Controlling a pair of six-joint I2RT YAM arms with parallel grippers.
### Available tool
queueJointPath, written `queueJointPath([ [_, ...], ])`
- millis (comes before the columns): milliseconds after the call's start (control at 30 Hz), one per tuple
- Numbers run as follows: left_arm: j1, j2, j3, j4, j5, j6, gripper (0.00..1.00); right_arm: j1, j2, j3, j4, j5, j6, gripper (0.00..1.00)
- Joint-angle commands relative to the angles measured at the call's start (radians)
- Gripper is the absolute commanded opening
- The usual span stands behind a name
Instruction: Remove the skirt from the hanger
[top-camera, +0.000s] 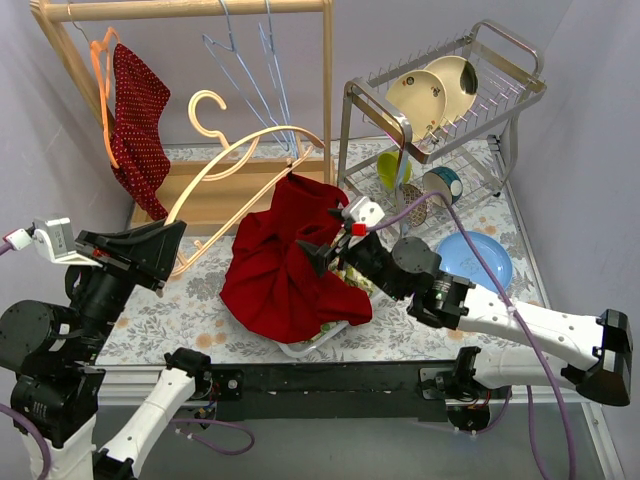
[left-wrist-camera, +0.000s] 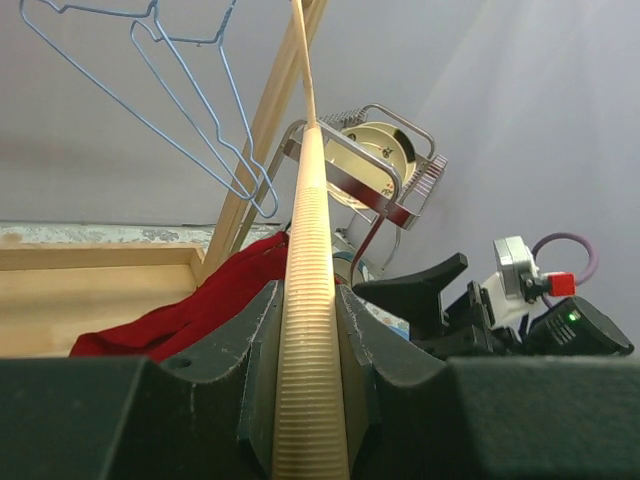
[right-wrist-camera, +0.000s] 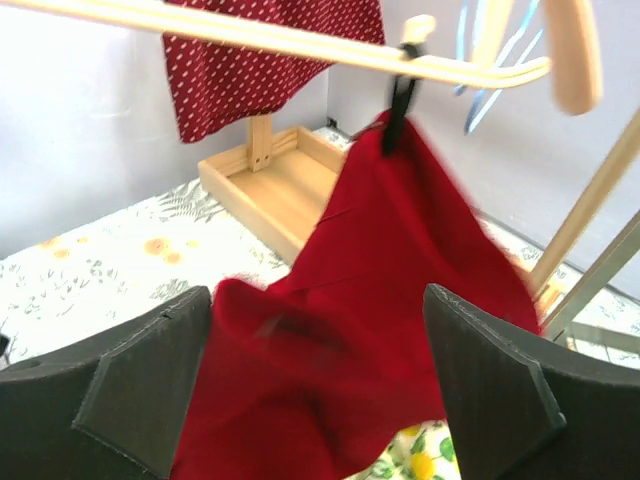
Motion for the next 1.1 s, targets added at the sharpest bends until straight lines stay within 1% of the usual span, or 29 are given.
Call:
queueJointPath([
  [0,0.000,0.001,0.070,0.043,0.025,-0.015,0.00,-0.108,-0.030,0.025,0.076,-0.159,0.043,0.95],
  [100,0.000,0.004,0.093,0.032,0.048,-0.021,0.00,-0.165,-0.035,0.020,0.126,-0.254,-0.017,0.98],
  [133,0.001,0.003,0.095,0.032,0.051,-0.027,0.00,-0.185,-0.033,0.025,0.133,-0.283,-0.021,0.98],
  [167,0.000,-0.003,0.097,0.032,0.059,-0.033,0.00,-0.226,-0.026,0.029,0.133,-0.345,-0.026,0.98],
  [267,0.000,-0.014,0.087,0.041,0.075,-0.056,0.00,-0.282,-0.003,0.037,0.168,-0.451,-0.021,0.98],
  [333,0.000,-0.022,0.068,0.054,0.089,-0.073,0.00,-0.288,0.023,0.034,0.219,-0.478,-0.035,0.98],
  [567,0.001,-0.029,0.060,0.069,0.095,-0.079,0.00,-0.314,0.103,0.051,0.262,-0.558,-0.043,0.98],
  [667,0.000,-0.029,0.066,0.069,0.089,-0.081,0.00,-0.319,0.128,0.043,0.289,-0.579,-0.012,0.98],
  [767,0.001,-0.029,0.067,0.074,0.088,-0.082,0.00,-0.317,0.143,0.023,0.356,-0.579,0.040,0.95],
  [833,0.000,-0.035,0.066,0.081,0.089,-0.089,0.00,-0.319,0.161,0.015,0.372,-0.552,0.058,0.86],
  [867,0.001,-0.037,0.064,0.086,0.089,-0.092,0.00,-0.319,0.169,0.018,0.371,-0.517,0.069,0.78],
  [900,0.000,-0.037,0.064,0.088,0.091,-0.099,0.00,-0.317,0.177,0.026,0.369,-0.500,0.071,0.58],
  [933,0.001,-0.038,0.064,0.089,0.100,-0.102,0.00,-0.319,0.188,0.028,0.372,-0.483,0.071,0.47],
  [967,0.000,-0.037,0.063,0.088,0.103,-0.107,0.00,-0.319,0.191,0.028,0.383,-0.457,0.071,0.39],
  [1000,0.000,-0.038,0.064,0.088,0.106,-0.112,0.00,-0.319,0.195,0.023,0.421,-0.450,0.071,0.26],
  [1033,0.001,-0.039,0.064,0.084,0.111,-0.116,0.00,-0.317,0.197,0.023,0.435,-0.444,0.094,0.19],
  [1067,0.001,-0.035,0.063,0.080,0.112,-0.116,0.00,-0.319,0.198,0.028,0.446,-0.441,0.094,0.04],
])
